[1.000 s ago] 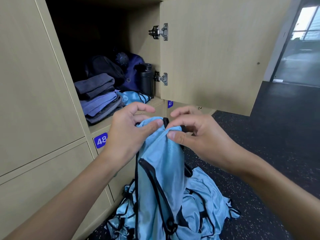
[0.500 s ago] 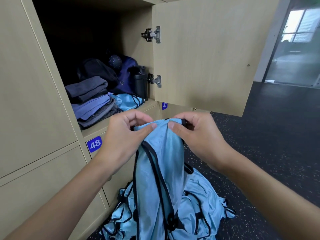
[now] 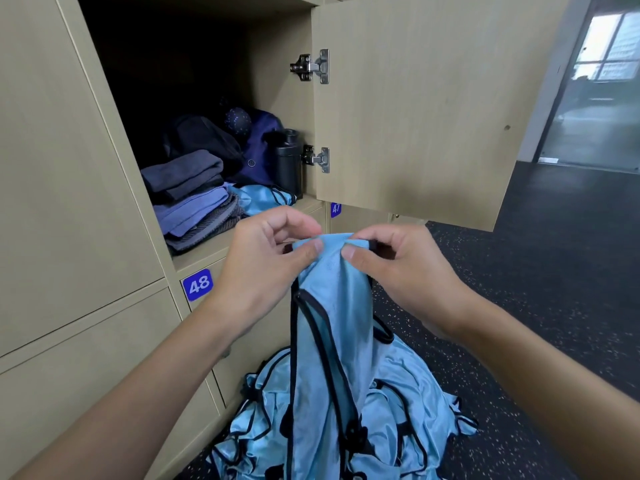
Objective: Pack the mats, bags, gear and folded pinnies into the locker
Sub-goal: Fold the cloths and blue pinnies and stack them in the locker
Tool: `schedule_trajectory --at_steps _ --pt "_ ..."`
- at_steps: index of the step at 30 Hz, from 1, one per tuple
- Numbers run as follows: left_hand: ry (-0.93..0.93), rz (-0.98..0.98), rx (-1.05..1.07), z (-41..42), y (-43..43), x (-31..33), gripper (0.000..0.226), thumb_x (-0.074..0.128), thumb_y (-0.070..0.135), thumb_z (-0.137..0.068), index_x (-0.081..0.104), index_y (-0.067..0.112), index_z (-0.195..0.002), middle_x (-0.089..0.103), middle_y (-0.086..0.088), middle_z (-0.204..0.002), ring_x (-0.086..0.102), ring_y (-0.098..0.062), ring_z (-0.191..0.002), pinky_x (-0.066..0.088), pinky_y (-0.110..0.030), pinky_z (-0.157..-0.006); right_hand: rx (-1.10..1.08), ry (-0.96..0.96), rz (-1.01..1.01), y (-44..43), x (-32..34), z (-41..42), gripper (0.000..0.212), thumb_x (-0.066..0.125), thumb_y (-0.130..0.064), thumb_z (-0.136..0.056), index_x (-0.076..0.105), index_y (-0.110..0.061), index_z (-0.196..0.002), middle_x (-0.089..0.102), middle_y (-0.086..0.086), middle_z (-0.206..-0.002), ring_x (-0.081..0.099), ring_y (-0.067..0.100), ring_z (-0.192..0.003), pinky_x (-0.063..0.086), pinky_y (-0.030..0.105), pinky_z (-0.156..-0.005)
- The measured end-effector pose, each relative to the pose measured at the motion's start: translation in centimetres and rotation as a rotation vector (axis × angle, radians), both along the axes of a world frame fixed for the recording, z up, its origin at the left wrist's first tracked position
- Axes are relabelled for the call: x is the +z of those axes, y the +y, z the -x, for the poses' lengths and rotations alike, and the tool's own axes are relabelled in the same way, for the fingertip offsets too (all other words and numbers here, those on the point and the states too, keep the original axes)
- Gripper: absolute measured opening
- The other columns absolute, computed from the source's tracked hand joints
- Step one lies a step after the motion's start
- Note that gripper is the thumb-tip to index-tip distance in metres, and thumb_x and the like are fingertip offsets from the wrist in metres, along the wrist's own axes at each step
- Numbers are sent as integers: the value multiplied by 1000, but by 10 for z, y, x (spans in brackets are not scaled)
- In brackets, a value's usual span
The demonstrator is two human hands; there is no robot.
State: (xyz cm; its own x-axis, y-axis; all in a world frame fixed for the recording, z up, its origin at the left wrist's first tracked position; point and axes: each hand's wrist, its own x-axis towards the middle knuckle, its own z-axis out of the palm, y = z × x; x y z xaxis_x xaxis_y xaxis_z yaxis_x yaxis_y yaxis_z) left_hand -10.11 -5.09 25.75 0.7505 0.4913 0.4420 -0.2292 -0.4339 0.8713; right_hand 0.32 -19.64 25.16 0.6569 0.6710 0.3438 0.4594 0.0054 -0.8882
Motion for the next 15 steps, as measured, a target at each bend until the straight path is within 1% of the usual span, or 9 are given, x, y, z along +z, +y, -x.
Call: schedule_trajectory --at_steps 2,3,5,7,8,10,11,13,15 --pt "54 -48 30 0 3 0 28 64 -5 -89 74 17 -75 68 2 -71 55 -15 -66 46 -26 -65 -69 15 -45 1 1 -1 12 68 -16 -91 71 -13 -81 59 8 -71 47 13 -62 41 30 -59" --pt "79 -42 31 1 4 1 26 63 1 -89 76 18 -75 67 1 -70 52 -17 -66 43 -28 -66 -91 20 -70 1 2 -1 13 68 -16 -91 71 -13 -79 59 10 -71 47 13 -62 40 29 -59" --pt "90 2 -48 4 4 4 10 69 27 -82 78 24 -83 69 -3 -72 53 -16 -69 44 -32 -71 -109 28 -108 -1 4 -1 14 69 -16 -91 71 -14 -77 62 15 -72 50 13 -63 41 30 -61" --pt "116 -45 -95 8 0 4 29 76 48 -67 76 28 -87 72 -10 -84 59 -15 -71 50 -35 -73 -113 26 -120 -1 7 -1 14 69 -16 -91 71 -14 -77 62 11 -72 50 12 -63 41 29 -61" --pt "118 -87 -88 8 -1 4 30 80 47 -64 74 27 -86 73 -10 -86 62 -15 -71 53 -34 -73 -120 21 -122 -1 9 -2 14 68 -16 -91 71 -12 -78 60 9 -71 48 11 -62 40 28 -61" --pt "55 -133 -32 5 -3 9 16 86 25 -72 72 23 -80 74 -6 -80 64 -13 -70 55 -34 -72 -138 2 -130 1 16 -3 15 68 -16 -91 69 -6 -80 54 6 -69 44 11 -60 37 28 -59" --pt "-5 -125 2 3 -2 14 14 83 14 -77 71 22 -77 73 -4 -75 63 -13 -68 54 -33 -70 -141 -11 -145 3 23 -3 17 68 -16 -91 68 -3 -81 53 7 -69 43 13 -60 37 29 -59" --pt "-144 -97 52 -1 0 31 20 77 3 -82 70 21 -75 69 1 -67 59 -10 -63 49 -28 -63 -129 -31 -215 4 40 -1 21 70 -17 -90 65 2 -83 54 14 -70 45 16 -64 39 33 -62" --pt "-297 -39 36 -1 4 50 20 74 1 -85 71 18 -76 68 8 -65 59 -5 -59 48 -20 -60 -115 -64 -286 3 57 2 21 71 -18 -89 65 1 -84 62 24 -77 53 20 -67 48 43 -64"
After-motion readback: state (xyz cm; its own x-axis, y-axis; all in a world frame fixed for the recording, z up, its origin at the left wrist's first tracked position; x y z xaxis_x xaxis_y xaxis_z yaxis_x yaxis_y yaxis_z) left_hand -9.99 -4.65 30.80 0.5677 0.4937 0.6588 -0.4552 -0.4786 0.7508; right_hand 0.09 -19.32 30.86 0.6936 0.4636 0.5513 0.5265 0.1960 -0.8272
